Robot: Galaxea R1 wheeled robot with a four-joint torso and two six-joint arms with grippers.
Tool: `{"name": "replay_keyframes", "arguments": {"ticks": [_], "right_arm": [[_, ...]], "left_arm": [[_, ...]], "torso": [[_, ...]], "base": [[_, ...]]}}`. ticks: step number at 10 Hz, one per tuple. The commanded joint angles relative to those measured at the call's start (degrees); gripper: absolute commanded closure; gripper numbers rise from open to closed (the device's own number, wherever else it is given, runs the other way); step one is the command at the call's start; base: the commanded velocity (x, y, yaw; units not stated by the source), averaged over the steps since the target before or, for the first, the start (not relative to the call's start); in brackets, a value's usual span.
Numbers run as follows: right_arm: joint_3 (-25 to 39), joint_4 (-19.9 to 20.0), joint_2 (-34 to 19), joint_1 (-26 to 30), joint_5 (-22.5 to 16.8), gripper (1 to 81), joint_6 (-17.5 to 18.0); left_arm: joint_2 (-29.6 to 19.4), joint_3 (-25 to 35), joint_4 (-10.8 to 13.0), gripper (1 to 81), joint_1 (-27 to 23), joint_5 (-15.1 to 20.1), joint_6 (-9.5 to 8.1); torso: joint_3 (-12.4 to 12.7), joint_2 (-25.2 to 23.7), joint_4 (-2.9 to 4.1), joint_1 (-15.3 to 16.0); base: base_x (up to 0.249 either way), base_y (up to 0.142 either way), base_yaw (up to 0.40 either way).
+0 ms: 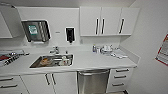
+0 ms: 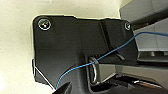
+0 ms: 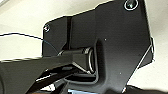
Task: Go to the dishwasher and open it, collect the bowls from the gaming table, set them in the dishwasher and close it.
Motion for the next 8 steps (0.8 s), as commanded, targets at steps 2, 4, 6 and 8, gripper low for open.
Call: {"name": "replay_keyframes", "arguments": {"ticks": [2, 4, 6, 8], "right_arm": [[0.43, -0.25, -0.94, 2.03, -3.23, 1.0, -0.26], [0.43, -0.25, -0.94, 2.12, -3.23, 1.0, -0.26], [0.43, -0.25, -0.94, 2.12, -3.23, 1.0, -0.26], [0.34, -0.25, -0.94, 2.11, -3.23, 1.0, -0.26]], "left_arm": [[-1.08, 0.57, 0.60, 1.0, -2.11, 3.25, 0.13], [-1.08, 0.57, 0.60, 1.0, -2.11, 3.25, 0.13], [-1.08, 0.57, 0.60, 1.0, -2.11, 3.25, 0.13], [-1.08, 0.57, 0.60, 1.0, -2.12, 3.25, 0.13]], "torso": [[0.00, 0.00, 0.00, 0.01], [0.00, 0.00, 0.00, 0.01], [0.00, 0.00, 0.00, 0.01], [0.00, 0.00, 0.00, 0.01]], "base": [[0.093, 0.000, 0.000], [0.093, 0.000, 0.000], [0.093, 0.000, 0.000], [0.093, 0.069, 0.000]]}}
